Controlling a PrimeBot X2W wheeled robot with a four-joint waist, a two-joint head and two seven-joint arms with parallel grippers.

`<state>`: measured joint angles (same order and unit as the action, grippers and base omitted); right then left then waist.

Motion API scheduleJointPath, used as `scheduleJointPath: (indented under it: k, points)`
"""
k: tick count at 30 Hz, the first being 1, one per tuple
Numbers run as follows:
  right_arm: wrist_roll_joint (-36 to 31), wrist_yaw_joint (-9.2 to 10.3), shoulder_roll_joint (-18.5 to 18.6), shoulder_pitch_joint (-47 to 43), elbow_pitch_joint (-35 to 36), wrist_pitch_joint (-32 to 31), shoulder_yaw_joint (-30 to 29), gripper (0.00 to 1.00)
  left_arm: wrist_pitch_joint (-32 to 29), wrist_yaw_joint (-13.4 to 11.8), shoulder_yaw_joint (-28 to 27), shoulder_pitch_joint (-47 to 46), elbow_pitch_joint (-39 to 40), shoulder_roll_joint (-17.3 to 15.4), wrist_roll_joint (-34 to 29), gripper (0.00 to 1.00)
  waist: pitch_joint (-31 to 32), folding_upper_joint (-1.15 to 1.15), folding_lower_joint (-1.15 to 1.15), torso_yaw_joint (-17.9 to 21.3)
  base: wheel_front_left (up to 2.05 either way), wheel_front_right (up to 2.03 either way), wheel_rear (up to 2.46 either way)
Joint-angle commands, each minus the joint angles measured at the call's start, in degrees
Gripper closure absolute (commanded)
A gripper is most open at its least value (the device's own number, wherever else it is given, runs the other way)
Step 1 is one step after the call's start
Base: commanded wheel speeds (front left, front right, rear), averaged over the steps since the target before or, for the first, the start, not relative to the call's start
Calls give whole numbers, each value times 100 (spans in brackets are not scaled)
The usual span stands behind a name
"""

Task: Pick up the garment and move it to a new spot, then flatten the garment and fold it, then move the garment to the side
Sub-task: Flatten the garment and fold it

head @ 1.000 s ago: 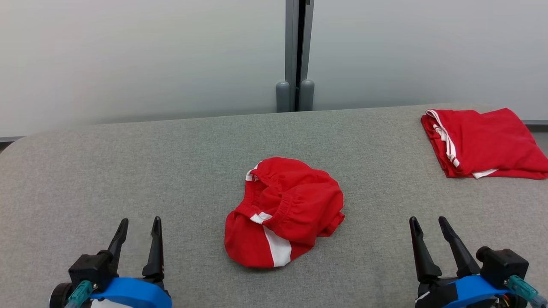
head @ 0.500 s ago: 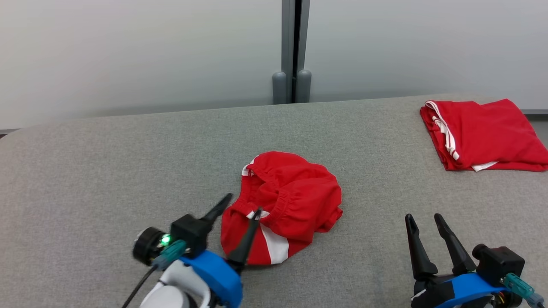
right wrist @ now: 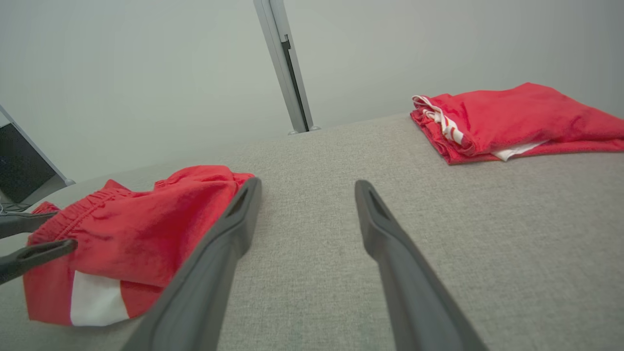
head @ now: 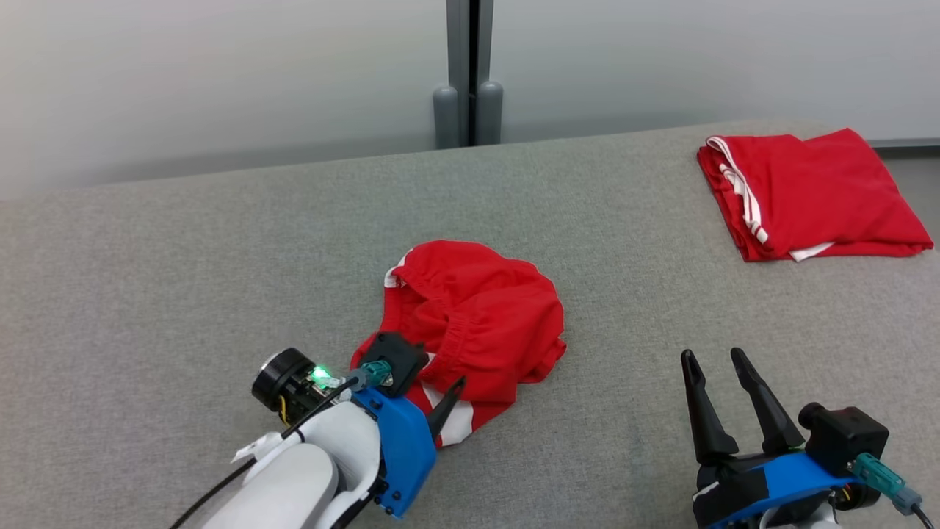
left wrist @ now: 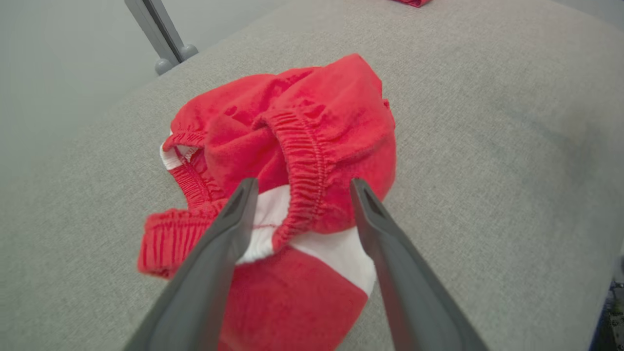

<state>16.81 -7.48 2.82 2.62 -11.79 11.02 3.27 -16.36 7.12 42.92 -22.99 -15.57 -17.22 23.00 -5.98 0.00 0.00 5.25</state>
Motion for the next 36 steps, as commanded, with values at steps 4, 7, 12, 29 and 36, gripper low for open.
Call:
scheduleJointPath:
  k: [4, 7, 12, 29, 36]
  points:
    - [62, -3, 15, 155, -41, 73, 41, 0, -359, 37, 244, -280, -25, -287, 21, 0, -148, 0, 0, 91, 0, 0, 0]
    - [71, -3, 14, 203, -72, 112, 67, 0, -459, 32, 439, -357, 21, -384, 170, 66, -212, 0, 0, 145, 0, 0, 0]
    - [60, -3, 14, 256, -119, 145, 66, 0, -237, 31, 485, -446, 145, -365, 501, 100, -270, 0, 0, 193, 0, 0, 0]
    - [173, -3, 16, 465, -201, 183, 332, 0, 1605, 25, -767, -2416, -521, 1371, 2359, 100, -421, 0, 0, 440, 0, 0, 0]
    - [191, -3, 14, 505, -301, 261, 310, 0, 2296, 33, -262, -3156, -3, 1425, 3503, 100, -510, 0, 0, 537, 0, 0, 0]
